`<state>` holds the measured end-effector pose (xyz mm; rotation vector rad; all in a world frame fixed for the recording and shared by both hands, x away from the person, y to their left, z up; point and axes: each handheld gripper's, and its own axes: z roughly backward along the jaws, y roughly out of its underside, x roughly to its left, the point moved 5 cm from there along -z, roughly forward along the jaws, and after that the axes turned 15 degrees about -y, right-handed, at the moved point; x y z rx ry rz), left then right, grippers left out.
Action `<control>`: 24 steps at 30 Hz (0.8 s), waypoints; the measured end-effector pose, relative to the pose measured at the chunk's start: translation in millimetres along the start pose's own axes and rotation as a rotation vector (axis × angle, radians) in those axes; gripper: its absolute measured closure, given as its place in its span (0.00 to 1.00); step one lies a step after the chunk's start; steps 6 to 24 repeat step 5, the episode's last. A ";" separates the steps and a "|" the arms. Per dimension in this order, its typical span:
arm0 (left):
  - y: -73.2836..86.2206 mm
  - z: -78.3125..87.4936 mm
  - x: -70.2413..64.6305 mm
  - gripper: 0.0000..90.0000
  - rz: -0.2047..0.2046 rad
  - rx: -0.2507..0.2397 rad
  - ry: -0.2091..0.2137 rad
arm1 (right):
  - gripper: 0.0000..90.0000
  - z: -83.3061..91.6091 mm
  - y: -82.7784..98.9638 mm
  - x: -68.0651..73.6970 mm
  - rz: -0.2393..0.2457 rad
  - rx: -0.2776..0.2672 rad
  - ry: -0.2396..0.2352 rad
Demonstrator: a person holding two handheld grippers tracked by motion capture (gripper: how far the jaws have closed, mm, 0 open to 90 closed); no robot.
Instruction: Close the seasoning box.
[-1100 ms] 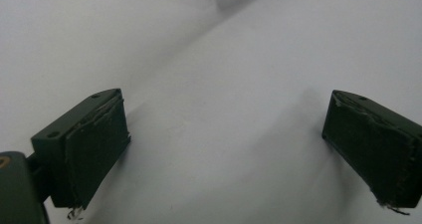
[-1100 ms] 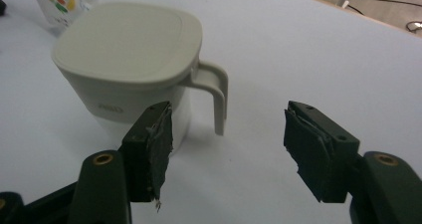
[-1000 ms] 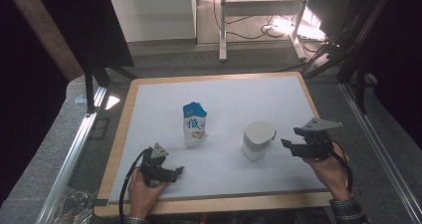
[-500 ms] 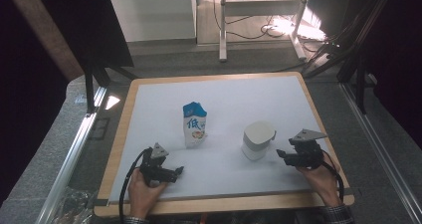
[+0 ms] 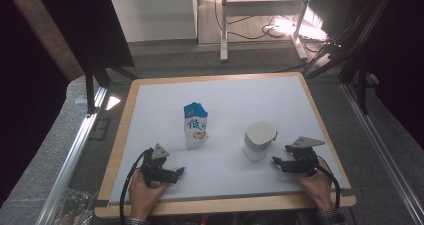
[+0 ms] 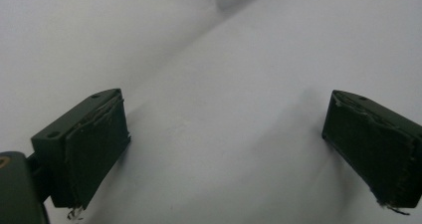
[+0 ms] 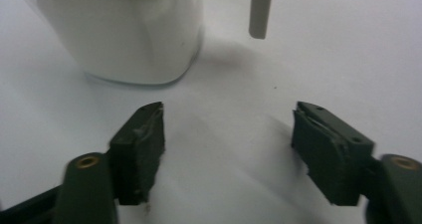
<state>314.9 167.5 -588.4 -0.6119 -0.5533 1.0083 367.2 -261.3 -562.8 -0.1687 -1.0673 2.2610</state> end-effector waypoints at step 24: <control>0.1 0.0 -0.3 0.04 0.001 0.001 0.000 | 0.22 -1.3 0.5 -0.5 -0.007 0.009 0.006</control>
